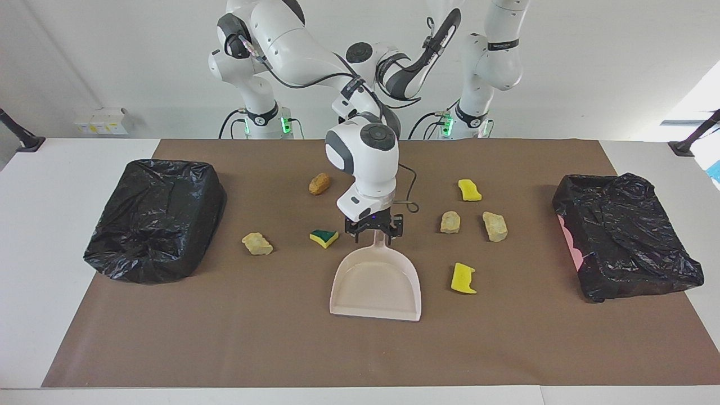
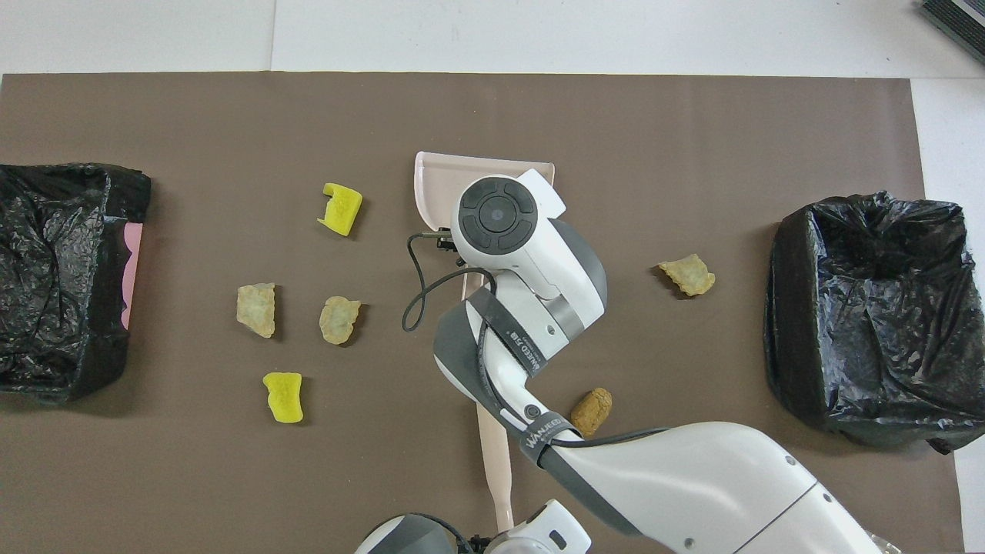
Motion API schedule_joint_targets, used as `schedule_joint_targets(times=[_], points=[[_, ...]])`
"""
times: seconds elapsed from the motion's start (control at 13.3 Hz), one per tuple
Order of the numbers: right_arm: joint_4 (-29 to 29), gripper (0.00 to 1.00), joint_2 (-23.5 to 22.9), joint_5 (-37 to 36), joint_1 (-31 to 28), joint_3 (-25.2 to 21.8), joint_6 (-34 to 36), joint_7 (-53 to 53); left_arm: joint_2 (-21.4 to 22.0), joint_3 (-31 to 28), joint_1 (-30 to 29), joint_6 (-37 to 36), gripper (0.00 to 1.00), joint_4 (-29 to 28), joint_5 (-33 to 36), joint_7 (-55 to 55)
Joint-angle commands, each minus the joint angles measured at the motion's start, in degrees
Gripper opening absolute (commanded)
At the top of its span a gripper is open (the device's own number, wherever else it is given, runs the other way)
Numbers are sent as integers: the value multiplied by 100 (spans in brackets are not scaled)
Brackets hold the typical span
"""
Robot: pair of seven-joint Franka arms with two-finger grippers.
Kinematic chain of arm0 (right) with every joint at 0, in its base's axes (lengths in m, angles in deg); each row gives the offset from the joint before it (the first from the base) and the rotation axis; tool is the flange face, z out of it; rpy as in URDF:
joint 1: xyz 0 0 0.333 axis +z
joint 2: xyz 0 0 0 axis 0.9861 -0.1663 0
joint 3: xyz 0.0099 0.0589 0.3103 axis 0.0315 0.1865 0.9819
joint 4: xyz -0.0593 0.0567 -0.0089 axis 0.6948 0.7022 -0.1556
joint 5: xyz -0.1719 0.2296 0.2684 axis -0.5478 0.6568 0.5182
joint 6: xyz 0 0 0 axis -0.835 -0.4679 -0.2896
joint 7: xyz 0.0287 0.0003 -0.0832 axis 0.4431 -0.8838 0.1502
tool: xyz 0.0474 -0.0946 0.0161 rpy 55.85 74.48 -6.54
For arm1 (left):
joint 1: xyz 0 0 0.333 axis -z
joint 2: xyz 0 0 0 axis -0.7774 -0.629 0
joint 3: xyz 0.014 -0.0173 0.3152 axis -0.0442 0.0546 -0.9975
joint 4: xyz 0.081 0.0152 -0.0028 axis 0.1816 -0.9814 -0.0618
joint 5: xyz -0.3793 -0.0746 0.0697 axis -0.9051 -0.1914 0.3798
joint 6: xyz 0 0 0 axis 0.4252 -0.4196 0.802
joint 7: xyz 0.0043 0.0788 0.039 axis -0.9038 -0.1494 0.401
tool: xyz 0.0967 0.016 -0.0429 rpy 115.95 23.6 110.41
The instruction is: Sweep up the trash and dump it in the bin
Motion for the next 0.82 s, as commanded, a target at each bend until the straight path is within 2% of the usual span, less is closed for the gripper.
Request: schedule_joint_targets(times=[0.0,0.07,0.22,0.3,0.53,0.67,0.75], points=[[55,87,-33,-166,35,14,-17,226,90,-78,77,-76,38,58,-85,139],[-6,85,-16,-166,35,14,-26,218,98,-78,77,-120,21,59,-85,130],[-129,77,28,-174,61,14,35,218,186,-104,59,-339,0,111,-85,78],[-147,68,46,-166,105,14,35,218,247,-113,51,-540,0,111,-85,129],[-296,66,142,-166,123,14,27,226,607,-140,-19,-1435,0,103,-67,112],[-410,65,195,-157,184,14,0,235,862,-140,-274,-2033,0,103,12,112],[-446,57,221,-157,193,14,9,227,959,-148,-396,-2393,0,103,108,130]])
